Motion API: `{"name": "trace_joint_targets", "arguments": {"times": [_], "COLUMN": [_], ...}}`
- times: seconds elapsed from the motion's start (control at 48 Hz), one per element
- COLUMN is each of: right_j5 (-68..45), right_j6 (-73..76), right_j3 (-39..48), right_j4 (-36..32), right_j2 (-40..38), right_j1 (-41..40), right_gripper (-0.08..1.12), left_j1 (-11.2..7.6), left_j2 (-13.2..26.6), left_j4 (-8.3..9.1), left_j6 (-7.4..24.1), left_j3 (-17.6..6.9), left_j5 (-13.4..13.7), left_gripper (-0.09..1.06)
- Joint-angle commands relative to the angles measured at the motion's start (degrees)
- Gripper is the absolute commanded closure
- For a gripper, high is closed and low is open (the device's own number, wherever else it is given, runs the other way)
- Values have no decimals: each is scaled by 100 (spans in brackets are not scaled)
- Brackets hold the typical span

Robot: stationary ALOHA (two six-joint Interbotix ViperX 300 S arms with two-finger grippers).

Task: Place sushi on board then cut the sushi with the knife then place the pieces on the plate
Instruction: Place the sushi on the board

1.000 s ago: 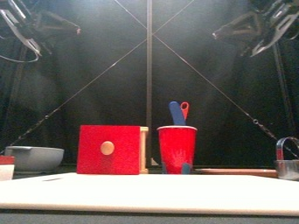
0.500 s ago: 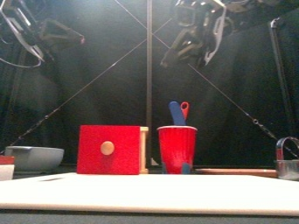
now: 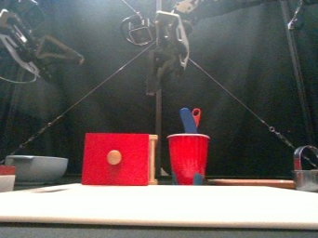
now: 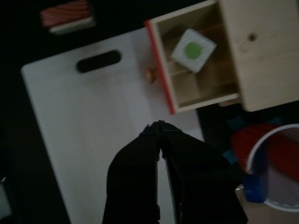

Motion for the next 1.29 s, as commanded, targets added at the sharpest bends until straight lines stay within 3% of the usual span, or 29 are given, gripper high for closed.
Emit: {"name": "trace_joint_targets", "arguments": {"times": [0.021, 0.146, 0.229, 0.375, 0.438, 0.562, 0.667, 0.917, 1.292], "right_j5": [35, 0, -70, -246, -308, -316, -325, -308, -281], "right_j6": [896, 1512, 1600, 1626, 1635, 1652, 1775, 2373, 3094], "right_j3": [-360, -404, -413, -536, -606, -800, -1002, -1257, -1230], "right_j4": [-853, -1397, -1362, -1055, -905, -729, -615, -826, -1134], "right_j2": [79, 211, 308, 475, 571, 809, 1037, 1274, 1380], "right_j1": [62, 105, 79, 35, 26, 18, 0, -149, -264], "right_gripper": [96, 89, 80, 53, 41, 23, 16, 16, 16], "left_j1": [299, 659, 870, 1195, 1248, 1266, 1257, 1266, 1266], "left_j2": [-132, -316, -387, -404, -404, -404, -404, -404, -404], "left_j4": [-79, -158, -176, -176, -176, -185, -299, -1002, -1011], "left_j6": [9, 18, 9, 9, 0, -35, -70, -53, -44], "left_j3": [53, 211, 272, 334, 343, 343, 352, 431, 448], "left_j5": [-53, -44, -44, -35, -35, -44, -35, -44, -53], "left_gripper": [92, 92, 92, 91, 92, 92, 92, 92, 92]}}
